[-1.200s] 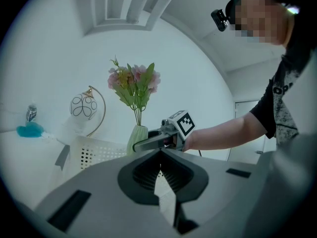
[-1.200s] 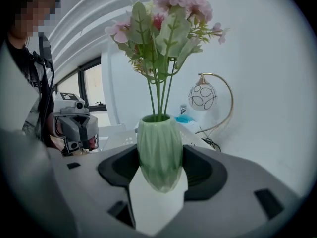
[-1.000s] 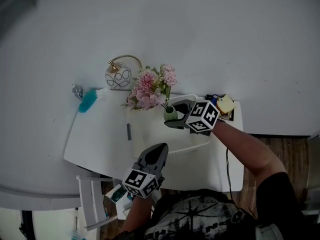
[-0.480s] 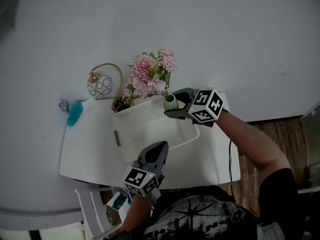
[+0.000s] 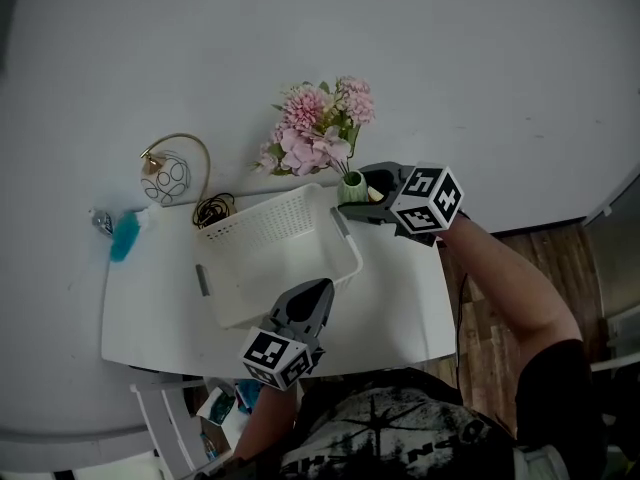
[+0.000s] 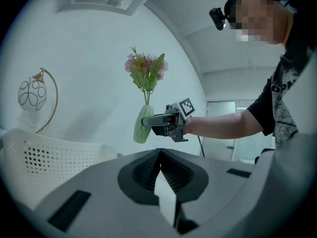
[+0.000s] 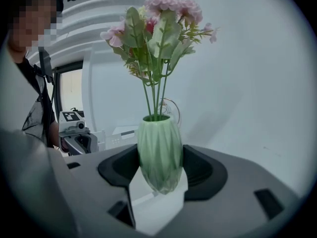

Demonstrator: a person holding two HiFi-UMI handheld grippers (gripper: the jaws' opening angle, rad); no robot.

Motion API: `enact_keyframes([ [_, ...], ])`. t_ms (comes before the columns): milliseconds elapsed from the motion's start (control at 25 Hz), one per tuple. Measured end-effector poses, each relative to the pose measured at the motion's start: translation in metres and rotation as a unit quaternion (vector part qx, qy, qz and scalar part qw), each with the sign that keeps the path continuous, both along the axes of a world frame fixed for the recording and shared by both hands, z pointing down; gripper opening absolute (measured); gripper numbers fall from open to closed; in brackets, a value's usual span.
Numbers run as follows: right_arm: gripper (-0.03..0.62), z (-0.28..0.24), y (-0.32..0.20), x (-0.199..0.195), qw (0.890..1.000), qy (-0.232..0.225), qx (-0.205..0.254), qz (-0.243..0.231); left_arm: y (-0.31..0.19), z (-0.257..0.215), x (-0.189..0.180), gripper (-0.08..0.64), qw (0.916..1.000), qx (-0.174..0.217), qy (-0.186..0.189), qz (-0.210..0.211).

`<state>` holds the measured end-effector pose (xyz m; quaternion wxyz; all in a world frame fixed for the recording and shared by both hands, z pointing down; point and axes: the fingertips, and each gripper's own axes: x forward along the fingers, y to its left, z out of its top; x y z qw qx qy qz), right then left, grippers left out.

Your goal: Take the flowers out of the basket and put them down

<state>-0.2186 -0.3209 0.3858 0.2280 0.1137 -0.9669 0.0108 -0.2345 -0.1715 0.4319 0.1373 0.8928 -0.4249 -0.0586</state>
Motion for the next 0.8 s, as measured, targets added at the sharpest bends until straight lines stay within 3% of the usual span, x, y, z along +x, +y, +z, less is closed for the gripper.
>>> enact_keyframes([
  [280, 0.267, -0.001, -0.003, 0.117, 1.0, -0.014, -0.007, 0.027, 0.001, -0.017, 0.099, 0.014, 0.9996, -0.008, -0.021, 0.016],
  [800, 0.267, 0.076, -0.002, 0.202, 0.996, -0.021, -0.015, 0.08, 0.013, 0.006, 0.158, 0.014, 0.9977, -0.047, -0.04, 0.026],
])
